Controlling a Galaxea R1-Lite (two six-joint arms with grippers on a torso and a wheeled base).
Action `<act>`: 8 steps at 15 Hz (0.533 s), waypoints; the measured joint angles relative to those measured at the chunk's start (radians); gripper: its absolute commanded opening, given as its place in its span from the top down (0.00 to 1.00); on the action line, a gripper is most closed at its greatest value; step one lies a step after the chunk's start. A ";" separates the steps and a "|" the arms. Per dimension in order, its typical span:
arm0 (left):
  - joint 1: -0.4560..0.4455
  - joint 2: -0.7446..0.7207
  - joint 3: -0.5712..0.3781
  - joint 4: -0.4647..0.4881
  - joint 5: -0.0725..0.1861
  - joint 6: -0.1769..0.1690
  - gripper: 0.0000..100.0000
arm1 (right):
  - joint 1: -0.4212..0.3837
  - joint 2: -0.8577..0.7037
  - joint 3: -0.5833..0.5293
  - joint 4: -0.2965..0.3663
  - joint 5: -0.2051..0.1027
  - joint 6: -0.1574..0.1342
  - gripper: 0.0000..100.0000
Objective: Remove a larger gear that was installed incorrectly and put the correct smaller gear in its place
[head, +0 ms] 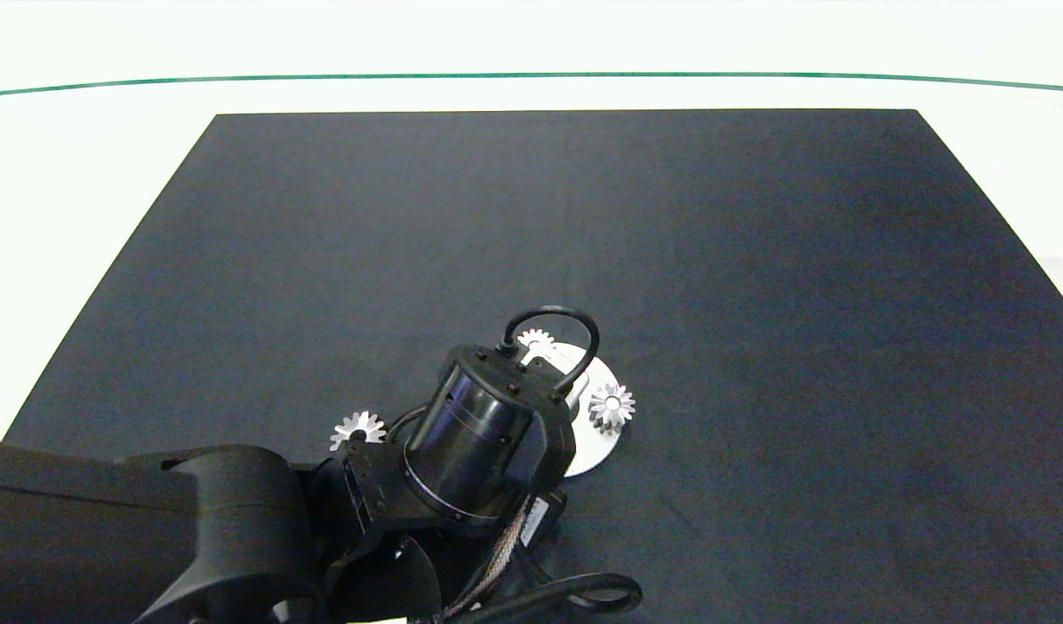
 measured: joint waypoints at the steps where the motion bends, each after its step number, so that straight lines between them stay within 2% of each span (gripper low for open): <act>1: 0.001 0.000 0.001 0.000 0.000 -0.001 0.84 | 0.000 0.000 -0.001 0.000 0.000 0.000 0.00; 5: 0.000 0.000 -0.016 0.005 0.000 0.004 0.84 | 0.000 -0.002 -0.001 0.001 0.000 0.000 0.00; 8: -0.001 -0.001 -0.037 0.007 0.000 0.022 0.84 | 0.000 -0.002 -0.001 0.001 0.000 0.001 0.00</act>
